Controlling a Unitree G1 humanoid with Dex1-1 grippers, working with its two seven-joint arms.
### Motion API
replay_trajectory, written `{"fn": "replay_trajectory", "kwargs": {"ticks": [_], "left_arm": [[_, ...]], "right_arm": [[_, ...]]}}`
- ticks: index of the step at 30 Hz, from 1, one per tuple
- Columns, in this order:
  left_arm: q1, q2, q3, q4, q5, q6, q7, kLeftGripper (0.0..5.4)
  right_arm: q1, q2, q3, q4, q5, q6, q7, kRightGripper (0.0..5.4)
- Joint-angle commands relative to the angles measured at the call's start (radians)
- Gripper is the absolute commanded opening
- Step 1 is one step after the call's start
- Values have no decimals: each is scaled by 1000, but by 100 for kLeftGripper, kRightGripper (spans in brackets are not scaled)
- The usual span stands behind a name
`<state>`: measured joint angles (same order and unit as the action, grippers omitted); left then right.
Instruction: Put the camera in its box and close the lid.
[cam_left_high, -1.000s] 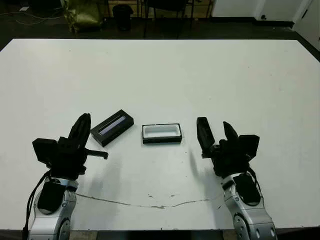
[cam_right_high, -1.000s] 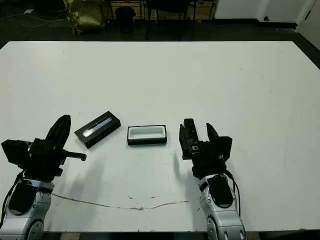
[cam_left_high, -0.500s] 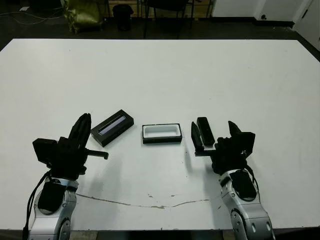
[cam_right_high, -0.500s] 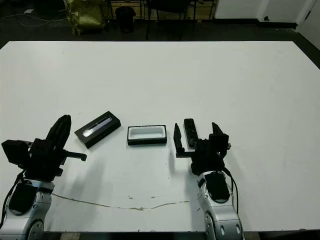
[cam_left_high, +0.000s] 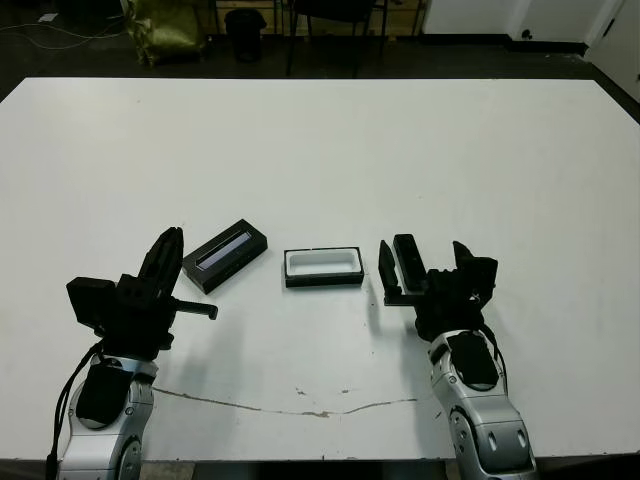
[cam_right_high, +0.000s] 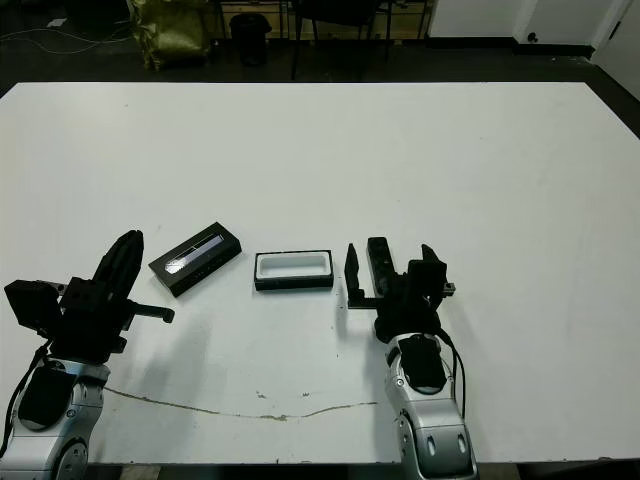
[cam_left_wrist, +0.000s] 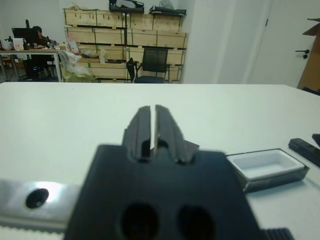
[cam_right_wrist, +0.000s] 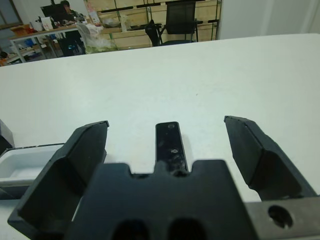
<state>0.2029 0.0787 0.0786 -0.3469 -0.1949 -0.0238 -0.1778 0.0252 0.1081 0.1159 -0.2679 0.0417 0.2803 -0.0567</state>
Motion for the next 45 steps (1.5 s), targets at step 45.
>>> {"fn": "replay_trajectory", "kwargs": {"ticks": [45], "left_arm": [[4,17,3,-32,-16,98,-11,0]], "right_arm": [[-5,6,-14,84,-76,214,-47,385]]}}
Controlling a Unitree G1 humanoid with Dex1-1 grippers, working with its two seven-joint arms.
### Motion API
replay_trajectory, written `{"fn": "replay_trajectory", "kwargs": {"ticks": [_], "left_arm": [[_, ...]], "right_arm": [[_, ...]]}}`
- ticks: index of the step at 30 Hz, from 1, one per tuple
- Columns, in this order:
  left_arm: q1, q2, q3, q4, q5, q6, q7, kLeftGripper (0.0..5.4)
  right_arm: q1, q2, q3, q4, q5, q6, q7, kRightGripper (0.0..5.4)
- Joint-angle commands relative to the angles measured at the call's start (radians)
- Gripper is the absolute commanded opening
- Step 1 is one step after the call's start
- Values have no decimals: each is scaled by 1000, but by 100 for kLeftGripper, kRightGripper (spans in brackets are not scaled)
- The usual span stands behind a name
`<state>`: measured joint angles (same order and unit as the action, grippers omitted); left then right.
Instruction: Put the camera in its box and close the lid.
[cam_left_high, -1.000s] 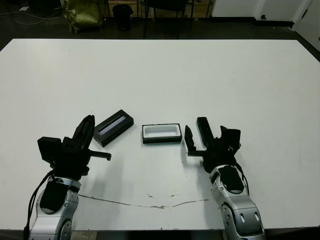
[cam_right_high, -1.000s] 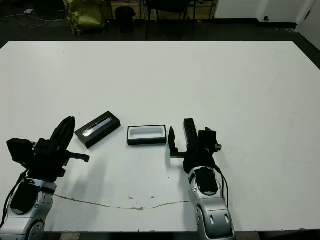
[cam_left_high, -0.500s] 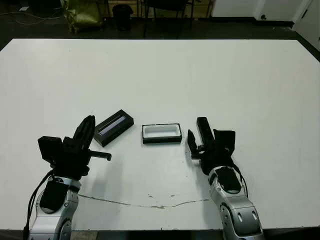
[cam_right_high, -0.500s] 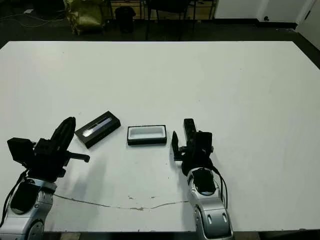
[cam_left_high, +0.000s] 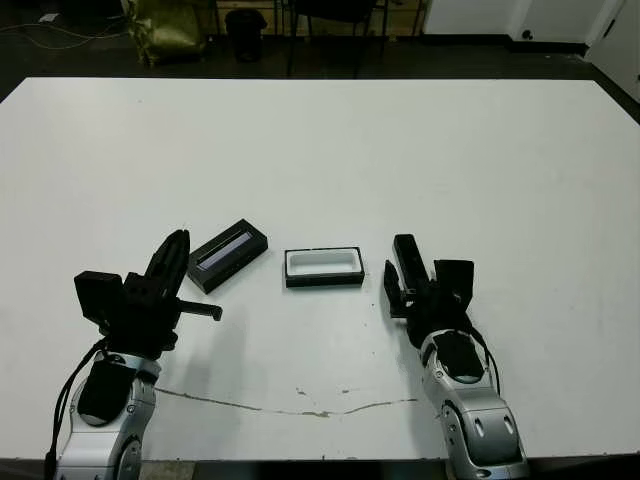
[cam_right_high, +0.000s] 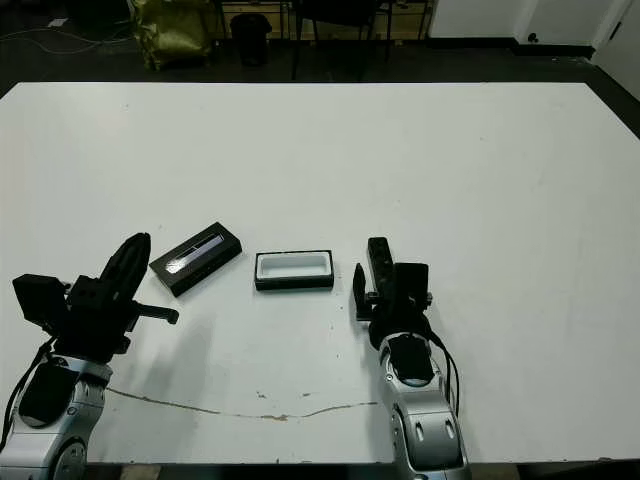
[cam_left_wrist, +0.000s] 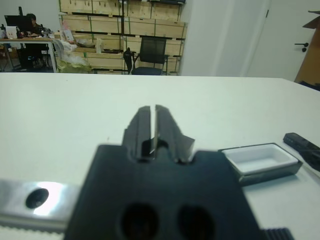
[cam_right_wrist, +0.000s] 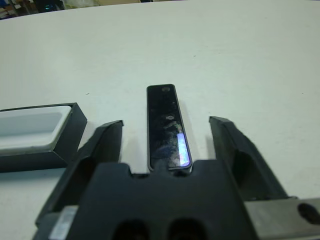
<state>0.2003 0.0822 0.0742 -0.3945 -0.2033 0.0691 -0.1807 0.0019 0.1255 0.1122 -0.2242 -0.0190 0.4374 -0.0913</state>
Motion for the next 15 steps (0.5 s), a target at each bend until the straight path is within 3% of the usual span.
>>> {"fn": "replay_trajectory", "kwargs": {"ticks": [1,6,12,15], "left_arm": [[6,12,7,15,-9,7,-8,0],[7,13,7,6,-9,19,-5,0],[5,17,10,-5,-10,28,-7,0],[7,17,11,-13,-8,30,-4,0]], "right_arm": [[15,-12,-12,42,-15,71,-14,381],[-5,0,-24,81,-19,105,-35,371],[-37,37,-70,180,6,100,-64,236],[-44,22,-64,223,-7,79,-58,166]]}}
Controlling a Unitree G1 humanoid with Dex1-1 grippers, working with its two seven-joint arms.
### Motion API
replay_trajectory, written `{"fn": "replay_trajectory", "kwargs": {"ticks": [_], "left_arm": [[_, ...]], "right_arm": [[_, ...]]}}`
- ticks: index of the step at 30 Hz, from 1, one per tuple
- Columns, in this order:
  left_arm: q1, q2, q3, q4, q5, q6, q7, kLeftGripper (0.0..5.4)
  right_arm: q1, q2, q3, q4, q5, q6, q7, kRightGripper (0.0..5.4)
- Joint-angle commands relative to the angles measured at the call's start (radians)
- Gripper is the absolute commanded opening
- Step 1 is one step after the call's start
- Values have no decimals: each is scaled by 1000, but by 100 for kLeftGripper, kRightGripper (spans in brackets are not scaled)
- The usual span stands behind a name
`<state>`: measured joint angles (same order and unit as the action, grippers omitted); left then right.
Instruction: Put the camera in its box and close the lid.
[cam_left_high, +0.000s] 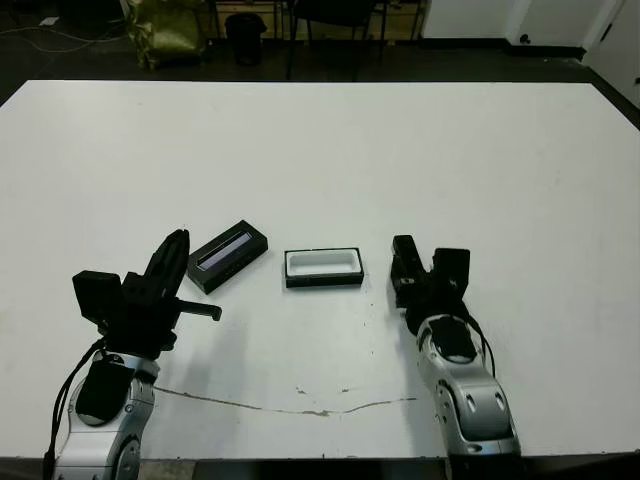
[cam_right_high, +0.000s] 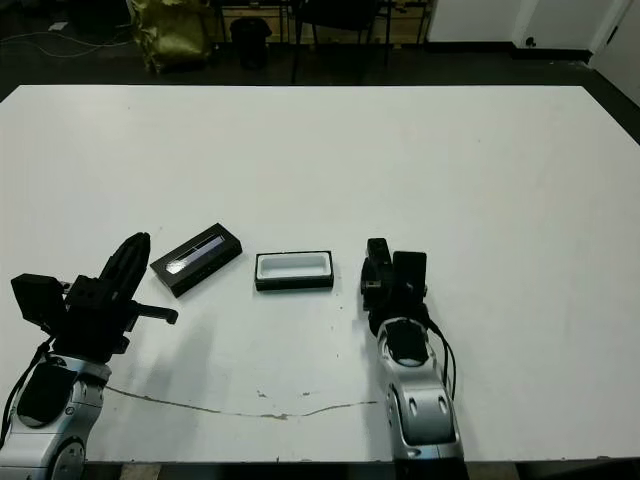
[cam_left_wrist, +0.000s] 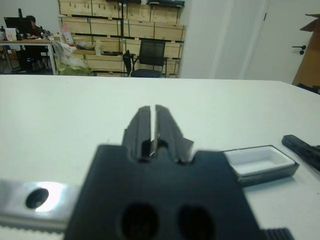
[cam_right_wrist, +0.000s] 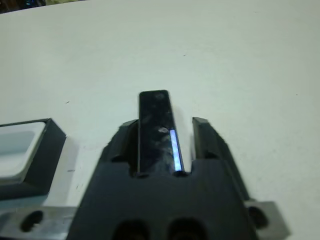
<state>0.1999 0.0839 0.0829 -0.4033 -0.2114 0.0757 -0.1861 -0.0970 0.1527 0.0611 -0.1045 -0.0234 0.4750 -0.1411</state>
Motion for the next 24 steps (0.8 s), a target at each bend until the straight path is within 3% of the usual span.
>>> {"fn": "replay_trajectory", "kwargs": {"ticks": [1,4,13,19,24], "left_arm": [[8,15,3,-7,0,25,2,0],[7,20,4,-10,8,17,0,0],[9,23,6,-28,6,31,2,0],[9,23,7,-22,4,20,-4,0],[13,18,10,-25,-4,36,3,0]], "right_arm": [[54,-14,-13,118,0,32,5,144],[49,-30,-19,142,13,29,35,95],[45,-16,-58,122,68,90,66,91],[62,-71,-50,111,91,-2,164,89],[36,-178,-86,67,165,-94,333,89]]}}
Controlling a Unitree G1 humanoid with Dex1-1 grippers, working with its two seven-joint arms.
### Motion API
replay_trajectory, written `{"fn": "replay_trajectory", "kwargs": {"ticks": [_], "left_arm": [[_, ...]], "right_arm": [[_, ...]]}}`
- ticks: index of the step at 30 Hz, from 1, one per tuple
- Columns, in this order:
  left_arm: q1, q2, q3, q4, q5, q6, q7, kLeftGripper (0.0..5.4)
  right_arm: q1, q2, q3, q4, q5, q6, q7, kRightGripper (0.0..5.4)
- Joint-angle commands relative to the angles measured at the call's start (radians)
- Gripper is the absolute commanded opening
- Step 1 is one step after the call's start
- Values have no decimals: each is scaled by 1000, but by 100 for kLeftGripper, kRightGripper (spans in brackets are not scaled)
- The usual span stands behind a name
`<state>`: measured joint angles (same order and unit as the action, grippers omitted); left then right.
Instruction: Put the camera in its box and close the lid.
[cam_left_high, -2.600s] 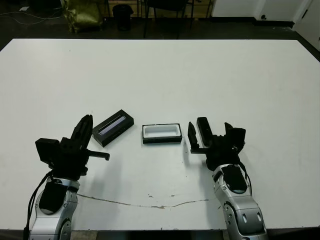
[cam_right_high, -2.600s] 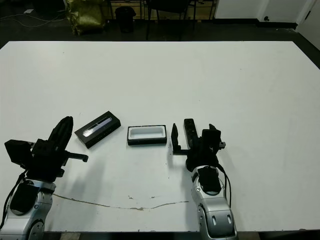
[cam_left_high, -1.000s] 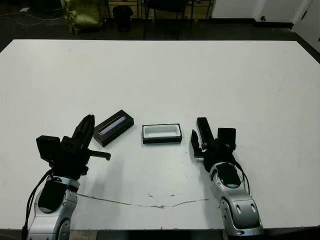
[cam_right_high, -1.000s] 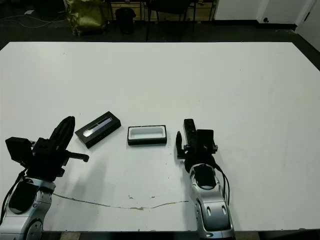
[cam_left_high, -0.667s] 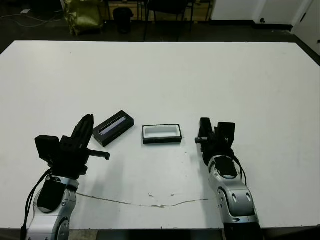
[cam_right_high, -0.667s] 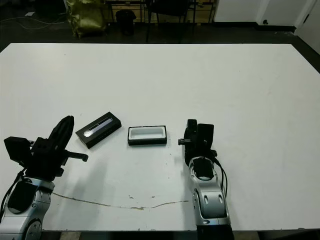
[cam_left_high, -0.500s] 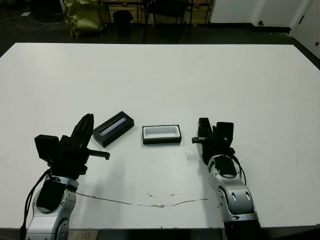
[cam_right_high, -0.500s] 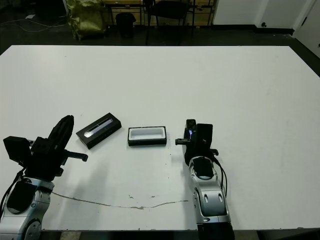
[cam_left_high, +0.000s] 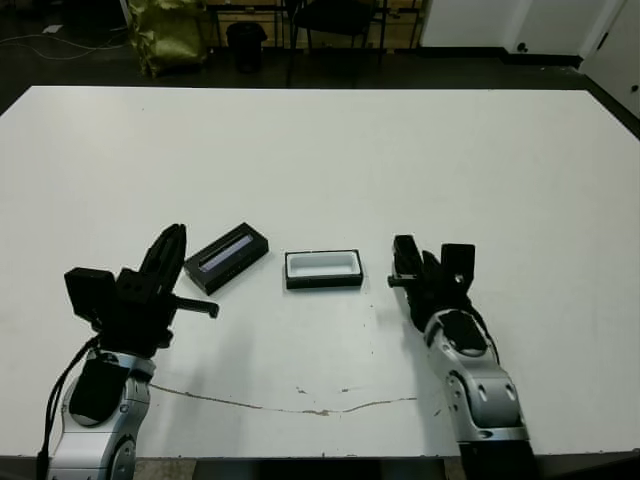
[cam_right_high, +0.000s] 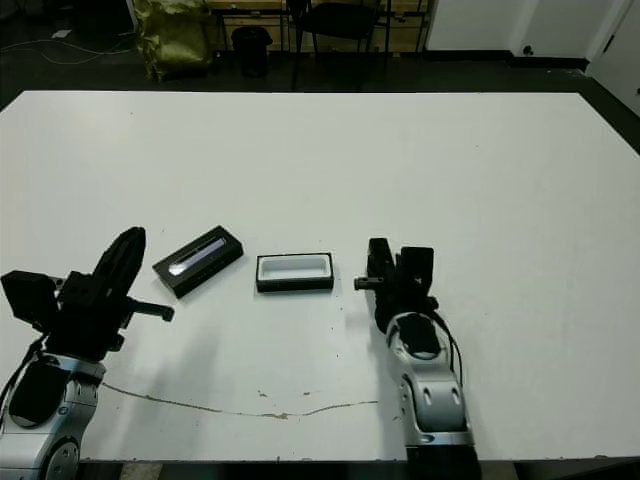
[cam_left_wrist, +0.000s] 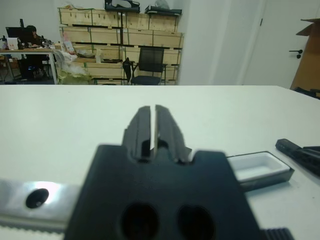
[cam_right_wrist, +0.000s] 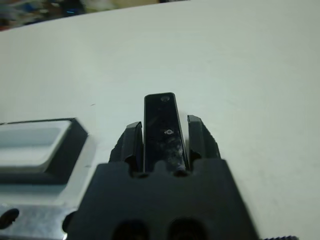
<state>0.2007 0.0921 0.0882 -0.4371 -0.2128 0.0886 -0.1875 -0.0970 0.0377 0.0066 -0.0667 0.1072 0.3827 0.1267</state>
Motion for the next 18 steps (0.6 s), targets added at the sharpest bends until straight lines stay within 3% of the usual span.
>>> {"fn": "replay_trajectory", "kwargs": {"ticks": [1,4,9,15,18], "left_arm": [[12,9,5,10,-2,22,5,0],[10,9,3,15,6,17,8,0],[10,9,-1,8,11,24,10,0],[10,6,-1,-1,3,43,15,0],[10,9,-2,2,13,32,16,0]], "right_arm": [[28,-83,-41,22,48,-24,95,89],[1,-162,-51,-15,65,-77,184,88],[-68,-274,-95,-89,173,-63,342,88],[-173,-392,-122,-127,287,29,463,88],[-249,-463,-99,-74,292,51,541,87]]}}
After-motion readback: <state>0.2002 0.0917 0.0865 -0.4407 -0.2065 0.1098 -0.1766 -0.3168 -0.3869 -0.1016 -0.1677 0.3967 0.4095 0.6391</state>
